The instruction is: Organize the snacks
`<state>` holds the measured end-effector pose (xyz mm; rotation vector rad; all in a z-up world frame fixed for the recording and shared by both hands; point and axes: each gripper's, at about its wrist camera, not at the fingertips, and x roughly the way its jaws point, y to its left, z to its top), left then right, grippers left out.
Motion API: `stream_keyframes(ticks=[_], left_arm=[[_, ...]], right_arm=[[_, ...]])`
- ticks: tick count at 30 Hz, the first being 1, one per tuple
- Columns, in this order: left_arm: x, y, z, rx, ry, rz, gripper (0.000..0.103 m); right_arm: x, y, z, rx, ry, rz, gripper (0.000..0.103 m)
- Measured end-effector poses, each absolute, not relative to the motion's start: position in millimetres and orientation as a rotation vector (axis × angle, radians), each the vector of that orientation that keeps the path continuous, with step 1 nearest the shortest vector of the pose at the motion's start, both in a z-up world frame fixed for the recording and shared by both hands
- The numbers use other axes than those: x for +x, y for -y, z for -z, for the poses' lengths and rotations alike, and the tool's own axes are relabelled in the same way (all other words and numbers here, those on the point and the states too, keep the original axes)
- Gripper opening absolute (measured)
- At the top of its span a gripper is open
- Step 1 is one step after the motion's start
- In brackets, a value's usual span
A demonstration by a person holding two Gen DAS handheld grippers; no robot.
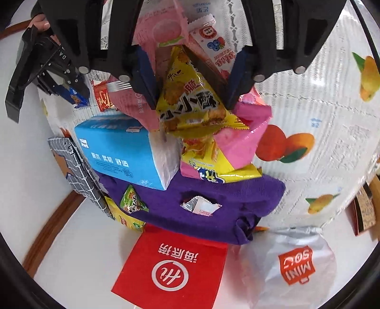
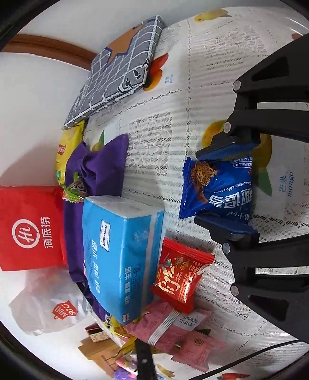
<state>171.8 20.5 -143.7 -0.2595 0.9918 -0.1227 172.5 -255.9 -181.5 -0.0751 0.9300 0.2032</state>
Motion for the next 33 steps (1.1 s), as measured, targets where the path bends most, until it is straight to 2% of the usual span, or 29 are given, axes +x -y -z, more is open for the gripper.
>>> stream_keyframes(ticks=[7, 18, 24, 29, 32, 33], left_arm=[[169.2, -19.8, 143.0, -0.261, -0.982, 0.133, 0.041], [135.2, -54.4, 123.3, -0.267, -0.957, 0.126, 0.039], [122.1, -77.2, 138.4, -0.271, -0.993, 0.102, 0.039], [128.8, -71.3, 148.7, -0.290, -0.988, 0.139, 0.042], [136.0, -65.3, 151.6, -0.292, -0.979, 0.142, 0.049], [139.6, -63.1, 153.8, -0.293, -0.978, 0.140, 0.055]], right_arm=[[173.3, 255.6, 182.1, -0.074, -0.931, -0.204, 0.046], [168.9, 258.5, 181.3, -0.060, -0.924, -0.167, 0.043], [150.8, 256.2, 180.1, -0.013, -0.917, -0.170, 0.043], [152.2, 259.3, 181.4, 0.022, -0.924, -0.160, 0.044], [152.0, 258.3, 182.1, 0.018, -0.927, -0.161, 0.045], [152.2, 257.8, 182.4, 0.016, -0.928, -0.163, 0.046]])
